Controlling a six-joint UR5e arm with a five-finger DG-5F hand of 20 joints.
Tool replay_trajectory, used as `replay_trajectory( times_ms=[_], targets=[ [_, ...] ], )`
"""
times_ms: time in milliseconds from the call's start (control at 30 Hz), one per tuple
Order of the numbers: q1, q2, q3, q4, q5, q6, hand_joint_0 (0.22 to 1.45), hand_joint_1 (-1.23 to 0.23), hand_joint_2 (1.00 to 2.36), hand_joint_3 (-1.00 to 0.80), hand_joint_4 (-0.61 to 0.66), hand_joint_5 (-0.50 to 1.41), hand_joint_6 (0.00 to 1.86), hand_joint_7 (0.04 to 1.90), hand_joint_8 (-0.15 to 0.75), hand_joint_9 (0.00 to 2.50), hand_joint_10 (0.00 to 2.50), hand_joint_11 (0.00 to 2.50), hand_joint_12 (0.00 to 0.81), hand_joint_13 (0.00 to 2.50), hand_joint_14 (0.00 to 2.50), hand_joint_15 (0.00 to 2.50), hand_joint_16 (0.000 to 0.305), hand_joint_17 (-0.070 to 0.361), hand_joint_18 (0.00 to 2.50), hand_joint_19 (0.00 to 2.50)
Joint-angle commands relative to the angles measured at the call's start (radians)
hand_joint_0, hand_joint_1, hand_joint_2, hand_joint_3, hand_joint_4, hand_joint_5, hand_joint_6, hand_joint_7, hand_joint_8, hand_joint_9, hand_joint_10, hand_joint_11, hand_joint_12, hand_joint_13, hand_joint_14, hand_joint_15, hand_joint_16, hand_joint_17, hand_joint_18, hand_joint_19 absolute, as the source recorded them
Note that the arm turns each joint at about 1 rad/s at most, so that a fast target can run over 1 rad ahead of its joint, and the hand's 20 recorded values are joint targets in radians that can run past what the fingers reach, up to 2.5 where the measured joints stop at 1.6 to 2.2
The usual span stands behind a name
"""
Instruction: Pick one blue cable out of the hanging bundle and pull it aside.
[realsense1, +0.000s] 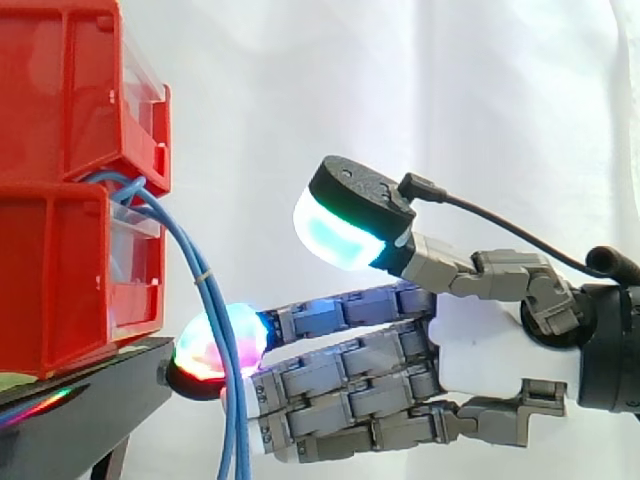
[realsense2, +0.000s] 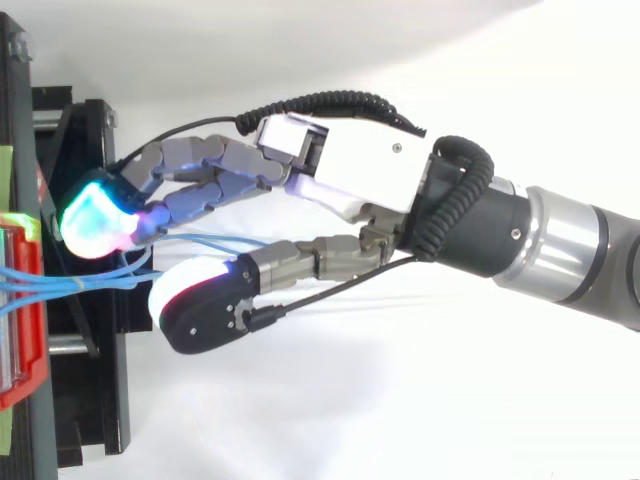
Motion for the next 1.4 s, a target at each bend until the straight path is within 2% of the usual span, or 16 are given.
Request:
replay_trajectory(
  times_ms=[0, 167, 300, 567, 700, 867, 1000, 1067, 1367],
  targets=[
    [0.010, -0.010, 0.001, 0.003, 0.008, 0.000, 0.52, -0.61, 1.00, -0.49, 0.28, -0.16, 0.50, 0.75, 0.276, 0.72, 0.01, 0.20, 0.299, 0.65, 0.01, 0.22, 0.032, 0.071, 0.30, 0.10],
    [0.016, -0.045, 0.002, 0.020, 0.010, 0.049, 0.52, -0.61, 1.00, -0.49, 0.29, -0.15, 0.50, 0.76, 0.279, 0.75, 0.01, 0.22, 0.302, 0.68, 0.01, 0.23, 0.032, 0.073, 0.35, 0.12],
    [0.025, -0.046, 0.002, 0.015, 0.016, 0.057, 0.52, -0.61, 1.00, -0.49, 0.30, -0.14, 0.50, 0.78, 0.282, 0.77, 0.01, 0.23, 0.303, 0.69, 0.01, 0.23, 0.033, 0.074, 0.37, 0.13],
    [0.025, -0.045, 0.004, 0.005, 0.011, 0.071, 0.55, -0.62, 1.00, -0.48, 0.32, -0.10, 0.50, 0.89, 0.279, 0.85, 0.01, 0.26, 0.296, 0.73, 0.01, 0.26, 0.032, 0.073, 0.41, 0.16],
    [0.025, -0.045, 0.022, -0.005, 0.004, 0.086, 0.56, -0.62, 1.00, -0.47, 0.32, -0.08, 0.50, 0.95, 0.279, 0.87, 0.01, 0.26, 0.294, 0.74, 0.01, 0.27, 0.032, 0.072, 0.42, 0.16],
    [0.025, -0.045, 0.083, -0.086, -0.019, 0.106, 0.57, -0.62, 1.00, -0.46, 0.28, -0.07, 0.50, 1.04, 0.276, 0.90, 0.01, 0.28, 0.290, 0.75, 0.01, 0.27, 0.031, 0.071, 0.44, 0.17],
    [0.030, -0.043, 0.123, -0.160, -0.021, 0.120, 0.57, -0.62, 1.00, -0.46, 0.27, -0.06, 0.50, 1.08, 0.282, 0.92, 0.01, 0.30, 0.292, 0.76, 0.01, 0.27, 0.031, 0.070, 0.44, 0.18],
    [0.033, -0.043, 0.128, -0.184, -0.019, 0.138, 0.57, -0.62, 1.00, -0.46, 0.25, -0.05, 0.50, 1.11, 0.281, 0.93, 0.01, 0.30, 0.293, 0.76, 0.01, 0.27, 0.031, 0.070, 0.45, 0.18],
    [0.050, -0.043, 0.128, -0.195, -0.016, 0.189, 0.58, -0.62, 1.00, -0.46, 0.22, -0.04, 0.50, 1.19, 0.279, 0.95, 0.01, 0.31, 0.289, 0.77, 0.01, 0.28, 0.031, 0.069, 0.46, 0.18]
  ],
)
